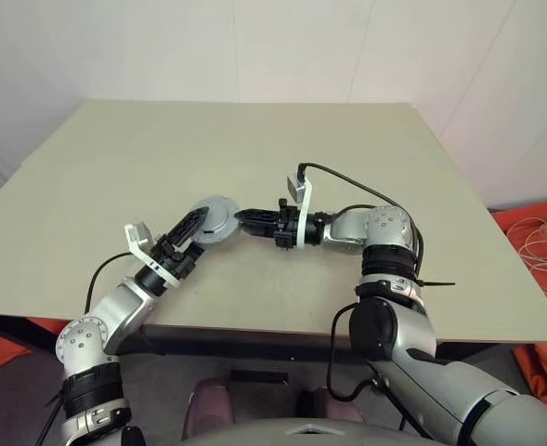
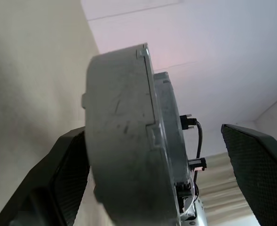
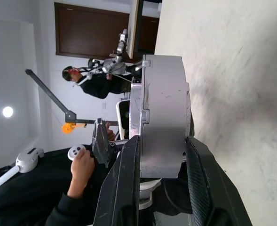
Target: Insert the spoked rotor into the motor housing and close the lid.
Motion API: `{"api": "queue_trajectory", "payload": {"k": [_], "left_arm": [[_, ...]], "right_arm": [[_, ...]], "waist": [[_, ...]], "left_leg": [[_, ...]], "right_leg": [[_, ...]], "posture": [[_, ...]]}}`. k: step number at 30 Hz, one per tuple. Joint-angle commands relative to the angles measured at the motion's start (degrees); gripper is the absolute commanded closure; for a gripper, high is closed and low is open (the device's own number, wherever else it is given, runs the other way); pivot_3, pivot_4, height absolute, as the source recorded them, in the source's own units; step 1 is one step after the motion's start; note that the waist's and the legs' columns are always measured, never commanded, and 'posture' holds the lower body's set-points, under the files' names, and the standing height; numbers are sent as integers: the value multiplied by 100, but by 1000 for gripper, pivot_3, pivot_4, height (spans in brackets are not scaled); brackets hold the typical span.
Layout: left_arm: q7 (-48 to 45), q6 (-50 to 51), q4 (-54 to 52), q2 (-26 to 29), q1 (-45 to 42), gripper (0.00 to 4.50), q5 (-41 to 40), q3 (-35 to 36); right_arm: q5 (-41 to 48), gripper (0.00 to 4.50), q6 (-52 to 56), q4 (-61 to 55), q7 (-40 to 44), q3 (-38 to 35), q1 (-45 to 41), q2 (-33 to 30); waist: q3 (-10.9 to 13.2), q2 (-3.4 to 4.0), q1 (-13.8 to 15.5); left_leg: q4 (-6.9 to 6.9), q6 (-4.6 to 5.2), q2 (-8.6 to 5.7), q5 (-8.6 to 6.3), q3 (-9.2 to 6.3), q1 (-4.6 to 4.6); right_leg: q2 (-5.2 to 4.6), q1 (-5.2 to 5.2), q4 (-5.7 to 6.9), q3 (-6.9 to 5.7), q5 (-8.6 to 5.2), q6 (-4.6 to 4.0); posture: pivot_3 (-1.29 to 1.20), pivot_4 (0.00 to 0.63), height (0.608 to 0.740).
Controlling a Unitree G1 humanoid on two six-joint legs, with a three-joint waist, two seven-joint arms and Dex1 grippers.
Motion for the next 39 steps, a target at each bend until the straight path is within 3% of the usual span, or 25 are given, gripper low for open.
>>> {"api": "queue_trajectory", "payload": {"k": [1, 11, 26, 39], "left_arm": [[2, -104, -135, 59, -17, 0, -245, -47], [0, -187, -157, 139, 62, 0, -386, -133], [115, -379, -644, 485, 934, 0, -1038, -53], [-73, -625, -357, 463, 548, 0, -879, -386]], "right_arm": [[348, 3340, -33, -218, 89, -124, -325, -16], [346, 3340, -63, -186, 96, -122, -355, -28], [353, 3340, -70, -177, 116, -125, -367, -28], [369, 3340, 38, -297, 121, -41, -284, 99]], "waist": [[0, 0, -4], [0, 0, -8], [0, 0, -6], [0, 0, -9]], "left_leg": [[0, 0, 0, 0, 0, 0], [0, -1, 1, 1, 0, -1], [9, -1, 2, 0, 0, 7], [12, -1, 3, 0, 0, 7]], "right_leg": [[0, 1, 1, 0, 0, 0], [1, 2, 5, 1, 0, 1], [1, 6, 8, 1, 0, 1], [2, 8, 12, 2, 1, 2]], "posture": [[0, 0, 740], [0, 0, 740], [0, 0, 740], [0, 0, 740]]}}
